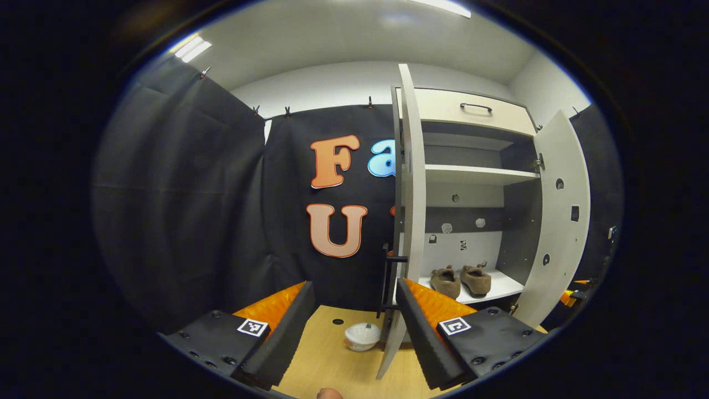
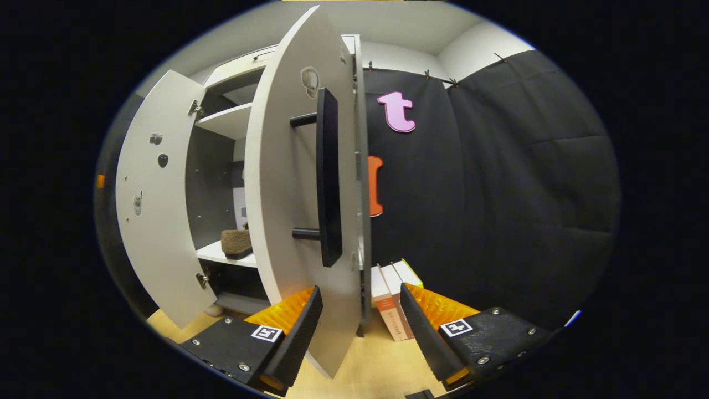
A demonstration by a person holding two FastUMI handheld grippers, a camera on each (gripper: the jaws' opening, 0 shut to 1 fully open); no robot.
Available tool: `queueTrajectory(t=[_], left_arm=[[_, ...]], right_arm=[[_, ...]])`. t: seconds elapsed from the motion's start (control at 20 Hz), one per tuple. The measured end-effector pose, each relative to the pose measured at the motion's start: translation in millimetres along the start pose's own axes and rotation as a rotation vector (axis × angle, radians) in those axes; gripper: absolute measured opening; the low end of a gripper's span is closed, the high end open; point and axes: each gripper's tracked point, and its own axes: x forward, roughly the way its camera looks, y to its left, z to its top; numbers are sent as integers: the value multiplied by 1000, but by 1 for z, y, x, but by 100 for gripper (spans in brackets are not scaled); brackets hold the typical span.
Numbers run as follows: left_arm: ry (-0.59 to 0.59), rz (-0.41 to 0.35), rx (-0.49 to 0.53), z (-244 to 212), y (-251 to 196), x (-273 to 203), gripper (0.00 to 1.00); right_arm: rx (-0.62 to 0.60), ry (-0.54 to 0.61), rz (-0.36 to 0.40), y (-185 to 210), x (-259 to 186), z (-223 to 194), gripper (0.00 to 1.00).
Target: Grab one shoe with the right hand and put it into the shoe cabinet, grab the other shoe with the left hand and put it into the shoe cabinet; then close the right door with the right hand and the left door with the left hand.
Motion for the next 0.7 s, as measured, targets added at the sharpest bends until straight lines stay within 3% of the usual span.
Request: queueTrajectory(t=[0.4,0.7], left_arm=[[12,-29,1,-9,32,7,96],[38,-52,-21,-17,54,18,95]], right_arm=[[19,-24,125,106,48,8,89],[-17,-10,103,147,91,9,88]])
